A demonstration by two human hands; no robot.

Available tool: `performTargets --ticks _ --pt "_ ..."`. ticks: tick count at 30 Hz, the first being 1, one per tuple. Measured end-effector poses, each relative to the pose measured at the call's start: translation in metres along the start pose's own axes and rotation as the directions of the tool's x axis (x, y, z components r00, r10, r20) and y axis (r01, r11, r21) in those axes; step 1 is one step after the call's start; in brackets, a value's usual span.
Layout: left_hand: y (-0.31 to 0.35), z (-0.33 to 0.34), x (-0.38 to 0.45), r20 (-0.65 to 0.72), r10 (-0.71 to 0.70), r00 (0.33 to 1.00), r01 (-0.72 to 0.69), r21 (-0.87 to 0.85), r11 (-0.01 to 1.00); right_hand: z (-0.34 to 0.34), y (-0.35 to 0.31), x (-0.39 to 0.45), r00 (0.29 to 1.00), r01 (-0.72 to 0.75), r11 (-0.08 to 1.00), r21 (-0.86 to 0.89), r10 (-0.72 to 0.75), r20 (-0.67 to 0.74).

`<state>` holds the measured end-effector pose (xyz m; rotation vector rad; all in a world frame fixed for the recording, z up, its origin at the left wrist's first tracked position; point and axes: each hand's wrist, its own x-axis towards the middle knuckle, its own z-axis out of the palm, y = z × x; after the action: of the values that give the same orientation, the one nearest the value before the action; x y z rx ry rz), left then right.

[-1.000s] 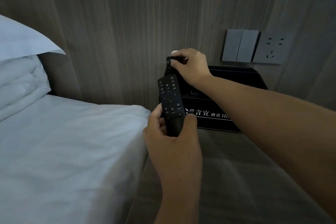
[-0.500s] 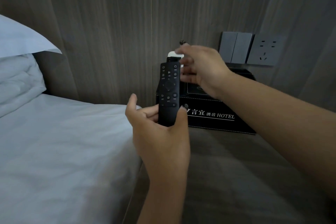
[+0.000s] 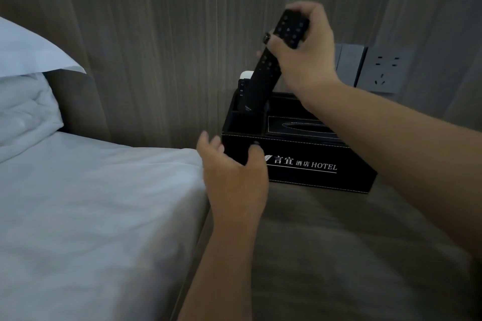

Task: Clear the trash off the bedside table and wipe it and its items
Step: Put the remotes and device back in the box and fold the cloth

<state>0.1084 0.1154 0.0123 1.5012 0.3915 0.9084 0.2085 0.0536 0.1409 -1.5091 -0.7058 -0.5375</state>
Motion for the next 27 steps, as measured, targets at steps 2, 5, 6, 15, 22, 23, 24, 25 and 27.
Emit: performTargets --ticks 2,5,6,15,22,23,24,25,27 --pt "-0.002 0.003 0.000 0.113 -0.108 0.988 0.109 -0.004 0.994 0.011 0.015 0.006 0.993 0.092 0.991 -0.096 -0.083 0.088" --pt "-0.005 0.003 -0.001 0.187 -0.155 0.970 0.149 0.043 0.988 0.025 0.040 0.005 0.969 0.101 0.987 -0.122 -0.069 0.237" --pt "-0.005 0.002 -0.001 0.186 -0.158 0.970 0.148 0.064 0.987 0.028 0.047 0.004 0.966 0.092 0.988 -0.127 -0.058 0.252" --pt "0.000 0.001 -0.004 0.215 -0.186 0.959 0.153 0.164 0.975 0.034 0.082 0.000 0.966 -0.159 0.982 0.100 0.134 0.219" --pt "0.000 0.002 -0.006 0.202 -0.189 0.961 0.151 0.188 0.970 0.037 0.081 -0.003 0.969 -0.047 0.989 -0.137 0.079 0.234" --pt "0.000 0.002 -0.006 0.195 -0.191 0.962 0.154 0.190 0.970 0.036 0.081 -0.002 0.973 -0.075 0.990 -0.119 0.099 0.209" --pt "0.000 0.003 -0.007 0.190 -0.193 0.963 0.157 0.193 0.969 0.035 0.080 -0.002 0.975 -0.109 0.989 -0.096 0.125 0.184" --pt "0.000 0.004 -0.007 0.188 -0.197 0.962 0.160 0.198 0.967 0.034 0.080 -0.001 0.973 -0.149 0.987 -0.061 0.157 0.168" --pt "0.001 0.005 -0.007 0.191 -0.208 0.959 0.168 0.208 0.964 0.033 0.080 -0.001 0.964 -0.220 0.975 -0.001 0.218 0.155"
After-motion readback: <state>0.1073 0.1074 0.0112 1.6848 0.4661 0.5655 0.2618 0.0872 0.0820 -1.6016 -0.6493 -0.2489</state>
